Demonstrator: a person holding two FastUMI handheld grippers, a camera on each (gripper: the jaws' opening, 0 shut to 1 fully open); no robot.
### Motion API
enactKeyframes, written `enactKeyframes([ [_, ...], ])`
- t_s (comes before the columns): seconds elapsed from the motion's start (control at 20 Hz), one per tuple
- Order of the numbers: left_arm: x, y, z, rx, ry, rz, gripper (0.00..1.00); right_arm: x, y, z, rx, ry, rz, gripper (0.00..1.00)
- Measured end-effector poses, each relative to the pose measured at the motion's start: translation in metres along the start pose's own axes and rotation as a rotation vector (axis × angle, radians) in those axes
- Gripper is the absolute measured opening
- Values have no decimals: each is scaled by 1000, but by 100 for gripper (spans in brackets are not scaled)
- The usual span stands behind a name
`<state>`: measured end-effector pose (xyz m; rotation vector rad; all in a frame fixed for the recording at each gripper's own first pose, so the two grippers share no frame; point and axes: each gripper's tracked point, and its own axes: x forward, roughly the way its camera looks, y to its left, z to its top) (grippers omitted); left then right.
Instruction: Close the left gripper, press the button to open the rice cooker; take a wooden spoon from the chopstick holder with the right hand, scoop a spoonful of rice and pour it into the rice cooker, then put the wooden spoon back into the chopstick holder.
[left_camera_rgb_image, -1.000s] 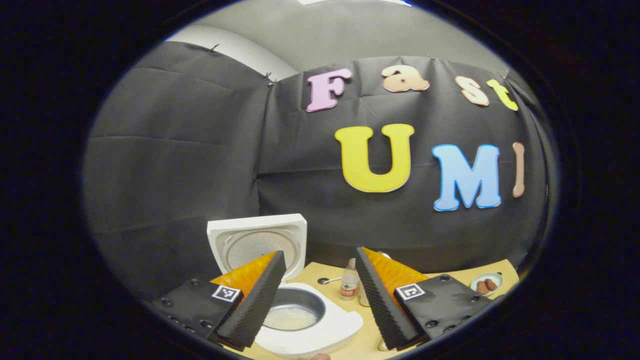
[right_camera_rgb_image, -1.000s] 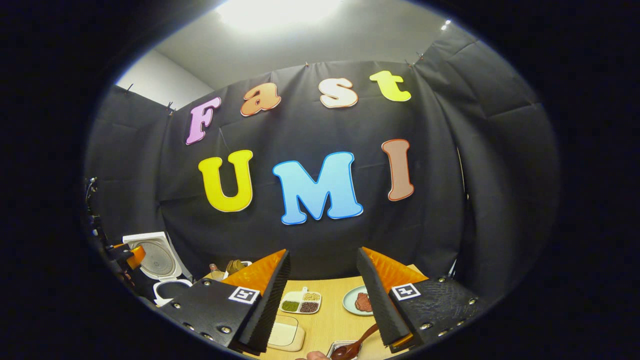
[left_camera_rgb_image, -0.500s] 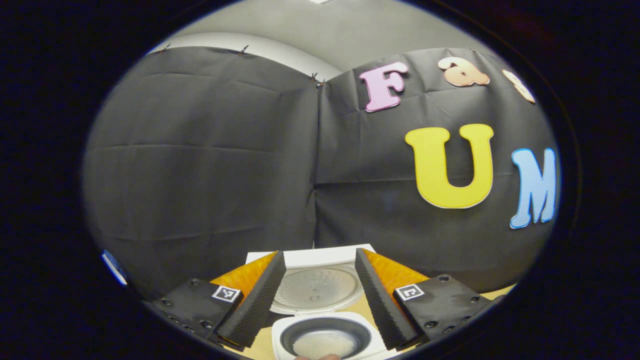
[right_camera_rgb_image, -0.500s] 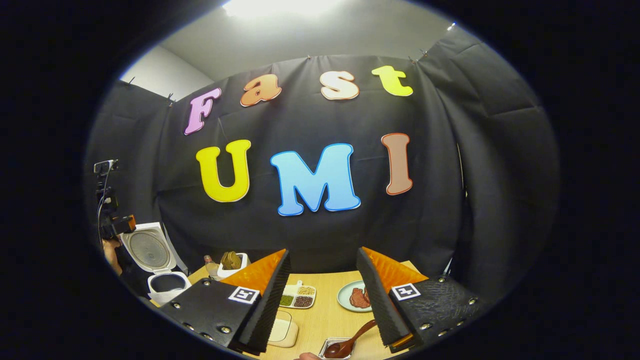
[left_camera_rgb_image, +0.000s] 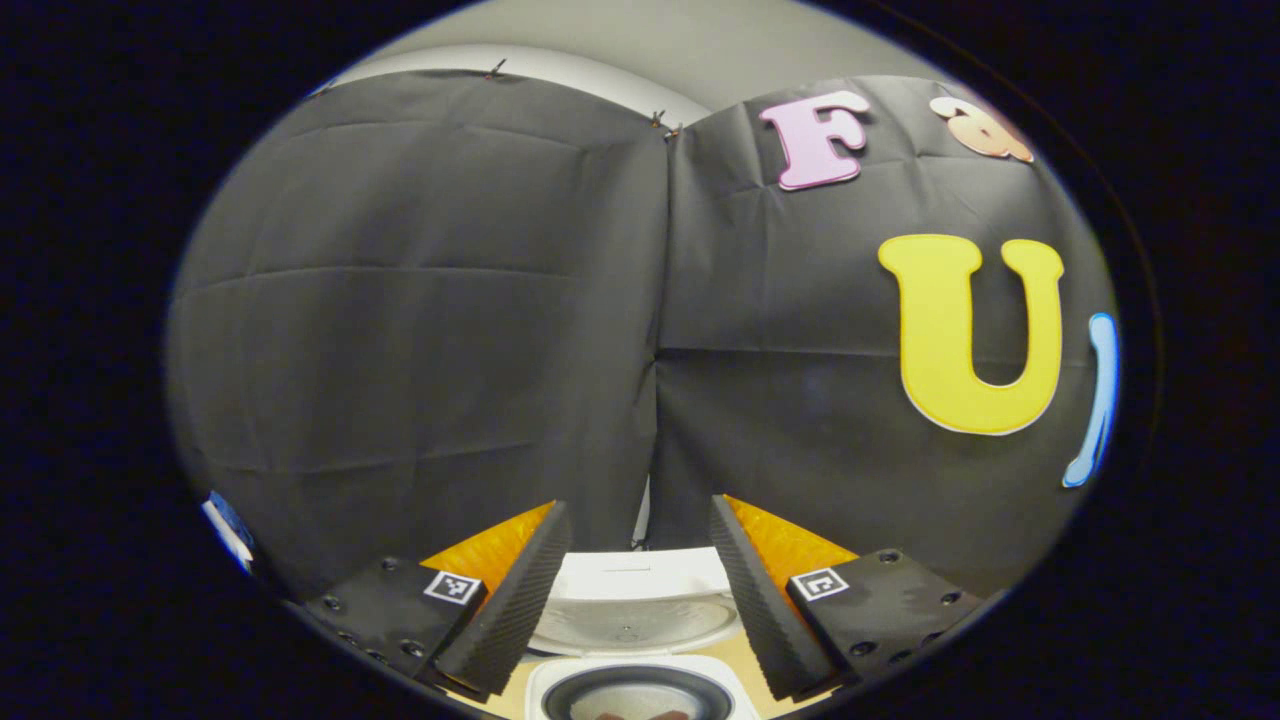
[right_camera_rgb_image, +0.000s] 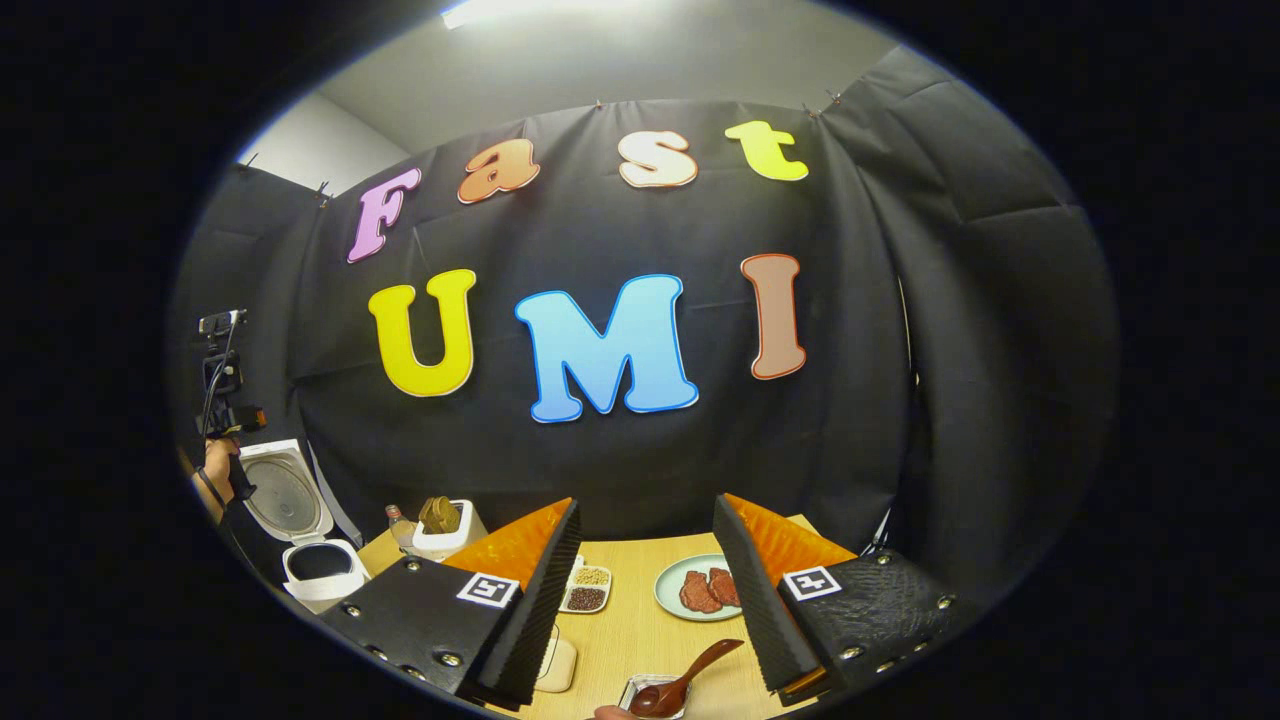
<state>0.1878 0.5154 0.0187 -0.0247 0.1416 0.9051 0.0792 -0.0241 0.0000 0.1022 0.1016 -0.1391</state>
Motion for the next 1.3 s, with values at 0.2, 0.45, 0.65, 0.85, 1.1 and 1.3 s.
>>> enactKeyframes([
  [0.2,39,-3,-13,41,55,18,96,7,0,-2,-8,5,0,81],
  [0.45,71,9,-37,23,158,44,95,12,3,-6,-5,15,12,81],
  [0.65,71,12,-53,30,189,38,96,14,-2,-9,45,25,7,81],
  [0.85,68,9,-50,29,167,20,100,13,-4,-8,98,19,9,81],
  [1.1,62,8,-45,30,103,47,99,6,-13,-6,111,8,5,81],
  [1.3,58,7,-43,27,80,40,99,3,-20,-11,128,25,1,81],
])
